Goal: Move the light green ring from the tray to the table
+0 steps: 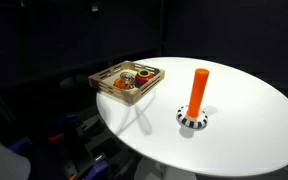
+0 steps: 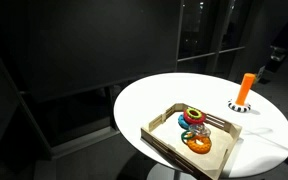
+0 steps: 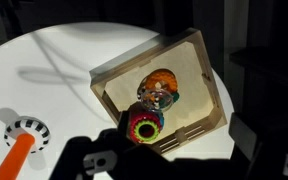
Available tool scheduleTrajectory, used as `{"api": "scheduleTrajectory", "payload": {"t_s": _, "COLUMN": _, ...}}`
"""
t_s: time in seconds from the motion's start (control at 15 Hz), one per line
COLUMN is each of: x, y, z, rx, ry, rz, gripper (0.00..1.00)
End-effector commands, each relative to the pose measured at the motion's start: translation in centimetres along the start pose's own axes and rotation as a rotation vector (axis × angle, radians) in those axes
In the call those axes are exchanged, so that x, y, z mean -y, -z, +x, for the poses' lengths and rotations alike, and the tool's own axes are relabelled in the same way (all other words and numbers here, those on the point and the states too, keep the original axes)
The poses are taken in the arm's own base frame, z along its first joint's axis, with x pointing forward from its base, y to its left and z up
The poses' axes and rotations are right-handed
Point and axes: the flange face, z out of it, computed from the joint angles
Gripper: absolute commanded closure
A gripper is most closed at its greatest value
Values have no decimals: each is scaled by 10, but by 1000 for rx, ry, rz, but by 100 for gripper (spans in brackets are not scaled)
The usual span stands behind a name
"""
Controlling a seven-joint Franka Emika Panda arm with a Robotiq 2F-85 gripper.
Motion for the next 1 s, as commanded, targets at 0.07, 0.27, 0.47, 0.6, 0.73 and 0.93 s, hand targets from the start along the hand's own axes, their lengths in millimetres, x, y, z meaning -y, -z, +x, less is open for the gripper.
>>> {"api": "scheduleTrajectory", "payload": {"t_s": 0.07, "x": 0, "y": 1, "z": 0, "rx": 1, "ry": 0, "rz": -1, "gripper": 0}}
{"api": "scheduleTrajectory", "payload": {"t_s": 0.27, "x": 0, "y": 1, "z": 0, "rx": 1, "ry": 0, "rz": -1, "gripper": 0}}
{"api": "scheduleTrajectory", "payload": {"t_s": 0.47, "x": 0, "y": 5, "z": 10, "rx": -18, "ry": -11, "rz": -7, "gripper": 0}}
{"api": "scheduleTrajectory", "payload": {"t_s": 0.6, "x": 1, "y": 6, "z": 17, "rx": -34, "ry": -18, "rz": -21, "gripper": 0}}
{"api": "scheduleTrajectory", "payload": {"t_s": 0.73, "x": 1, "y": 5, "z": 25, "rx": -38, "ry": -21, "rz": -39, "gripper": 0}}
{"api": "scheduleTrajectory", "payload": {"t_s": 0.93, "x": -1, "y": 0, "z": 39, "rx": -43, "ry": -28, "rz": -89, "gripper": 0}}
